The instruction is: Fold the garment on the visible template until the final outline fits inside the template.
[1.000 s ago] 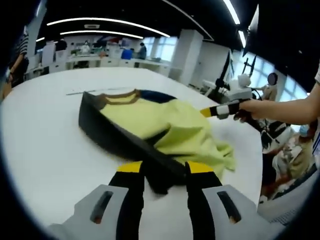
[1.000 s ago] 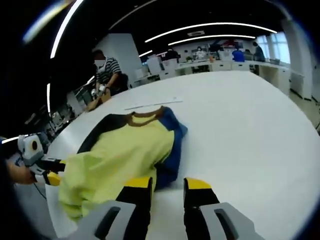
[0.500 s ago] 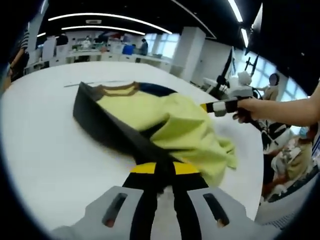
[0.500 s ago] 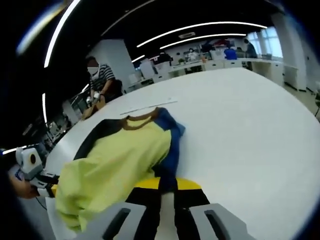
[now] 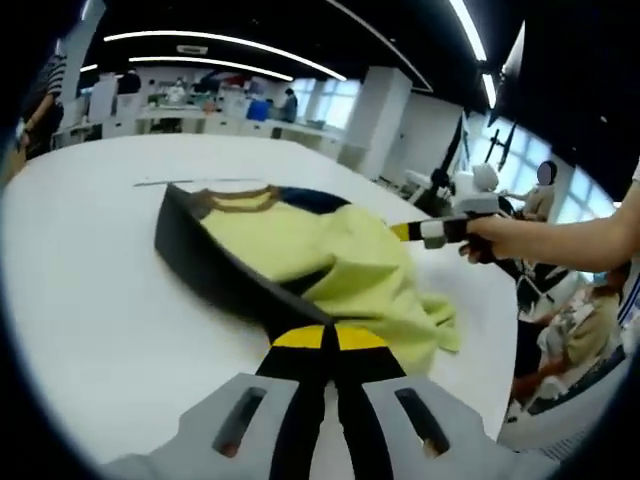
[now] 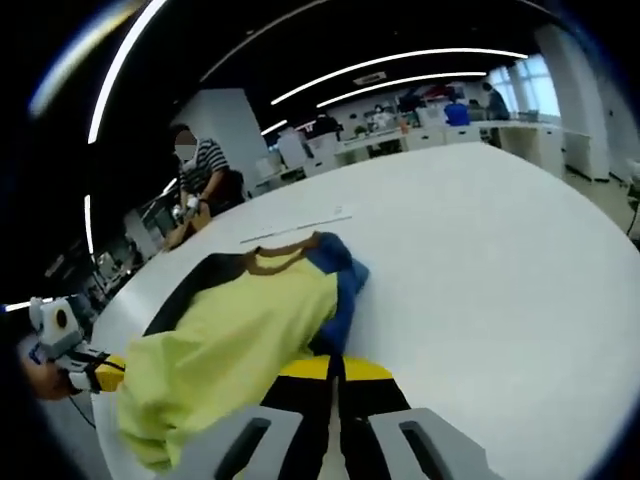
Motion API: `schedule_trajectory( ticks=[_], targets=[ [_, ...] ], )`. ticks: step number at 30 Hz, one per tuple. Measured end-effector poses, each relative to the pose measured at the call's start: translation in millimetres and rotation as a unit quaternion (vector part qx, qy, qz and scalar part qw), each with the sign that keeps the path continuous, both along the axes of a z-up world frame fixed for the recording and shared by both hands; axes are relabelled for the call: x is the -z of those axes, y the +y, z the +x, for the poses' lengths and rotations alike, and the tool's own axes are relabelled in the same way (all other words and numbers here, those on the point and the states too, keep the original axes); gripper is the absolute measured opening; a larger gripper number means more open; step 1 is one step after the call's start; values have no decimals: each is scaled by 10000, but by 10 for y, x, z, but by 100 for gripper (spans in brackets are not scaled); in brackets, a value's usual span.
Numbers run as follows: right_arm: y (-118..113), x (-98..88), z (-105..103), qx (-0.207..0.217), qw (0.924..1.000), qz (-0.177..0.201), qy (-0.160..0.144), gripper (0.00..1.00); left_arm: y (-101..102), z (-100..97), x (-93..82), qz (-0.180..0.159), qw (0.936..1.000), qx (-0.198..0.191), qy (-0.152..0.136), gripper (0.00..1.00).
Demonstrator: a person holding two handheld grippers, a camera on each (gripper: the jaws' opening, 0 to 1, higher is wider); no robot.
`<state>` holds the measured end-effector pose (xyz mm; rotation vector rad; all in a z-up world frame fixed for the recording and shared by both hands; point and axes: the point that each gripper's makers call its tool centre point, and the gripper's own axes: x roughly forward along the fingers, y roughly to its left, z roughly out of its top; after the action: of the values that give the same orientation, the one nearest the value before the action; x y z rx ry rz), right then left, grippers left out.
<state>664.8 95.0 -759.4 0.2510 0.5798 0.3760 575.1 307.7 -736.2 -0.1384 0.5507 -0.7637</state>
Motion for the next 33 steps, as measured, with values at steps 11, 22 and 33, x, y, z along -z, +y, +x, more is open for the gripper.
schedule_trajectory(
  ticks=[11, 22, 33],
  targets=[
    [-142, -383, 47, 46, 9987, -338, -376, 0, 421, 164, -384, -447, 9969, -649, -85, 0],
    [-103, -672, 93, -344, 9898, -1244, -608, 0, 949, 347, -508, -551, 9898, -1309, -102, 0],
    [261, -689, -6, -1014, 9785, -1683, -628, 0, 1437, 405, -153, 123, 9851, -1713, 127, 0]
  ],
)
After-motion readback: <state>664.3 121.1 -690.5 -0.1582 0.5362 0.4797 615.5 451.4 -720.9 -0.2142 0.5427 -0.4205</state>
